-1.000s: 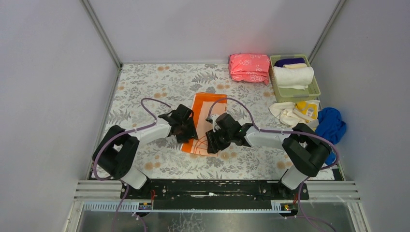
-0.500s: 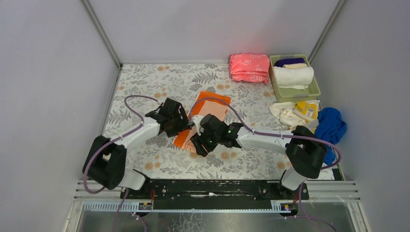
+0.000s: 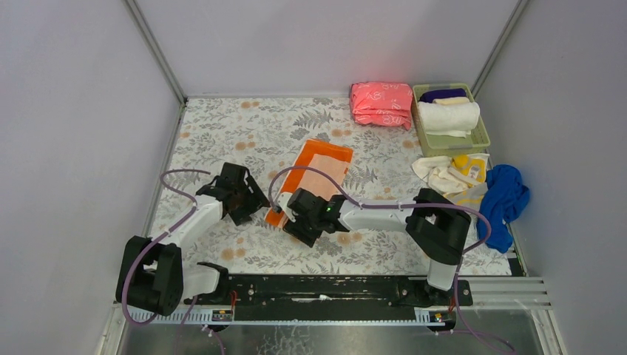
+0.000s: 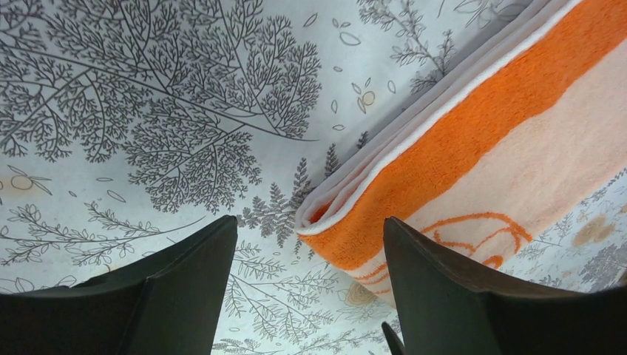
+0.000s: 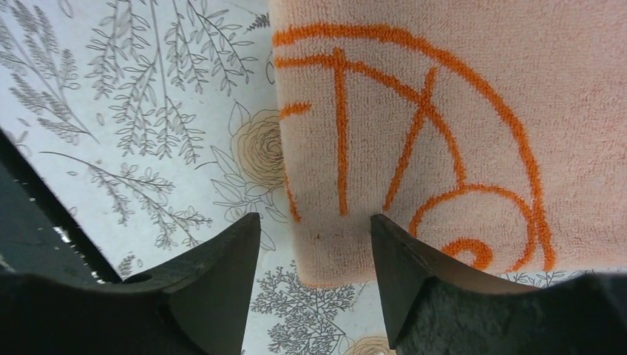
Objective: Roll the towels
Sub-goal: Roll the towel at the center of the board.
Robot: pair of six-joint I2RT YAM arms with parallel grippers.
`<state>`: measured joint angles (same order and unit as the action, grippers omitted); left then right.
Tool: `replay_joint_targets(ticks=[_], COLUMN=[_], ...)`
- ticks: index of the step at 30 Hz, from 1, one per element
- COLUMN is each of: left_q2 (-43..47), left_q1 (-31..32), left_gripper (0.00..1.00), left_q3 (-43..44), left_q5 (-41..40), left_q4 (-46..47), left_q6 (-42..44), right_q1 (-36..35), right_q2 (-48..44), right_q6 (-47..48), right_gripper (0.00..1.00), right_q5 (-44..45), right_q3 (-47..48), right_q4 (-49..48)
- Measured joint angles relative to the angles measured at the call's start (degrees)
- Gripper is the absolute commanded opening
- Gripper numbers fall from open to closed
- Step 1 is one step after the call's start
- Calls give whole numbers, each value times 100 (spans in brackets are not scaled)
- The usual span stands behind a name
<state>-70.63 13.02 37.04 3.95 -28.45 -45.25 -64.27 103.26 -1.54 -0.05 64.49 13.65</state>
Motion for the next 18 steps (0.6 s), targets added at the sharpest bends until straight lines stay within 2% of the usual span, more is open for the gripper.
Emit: replay_joint_targets(ticks=[7,14,16,18], left_q2=[9,31,74,138], left_q1=[-26,-24,2,44], left_gripper=[73,75,77,78], left_q3=[-136,-374,-448,-501], left_q5=[120,133,162,190], left_q4=[-28,-31,-31,-33], left_q6=[-76,-254,-328,-420], right_q1=[-87,-136,-138,-136], right_q2=[323,457,457,446], right_q6=[339,472,474,470], right_gripper=[48,12,5,2], right_q5=[210,509,546,535], right_q3=[120,256,256,243], right_q4=[107,120,109,85])
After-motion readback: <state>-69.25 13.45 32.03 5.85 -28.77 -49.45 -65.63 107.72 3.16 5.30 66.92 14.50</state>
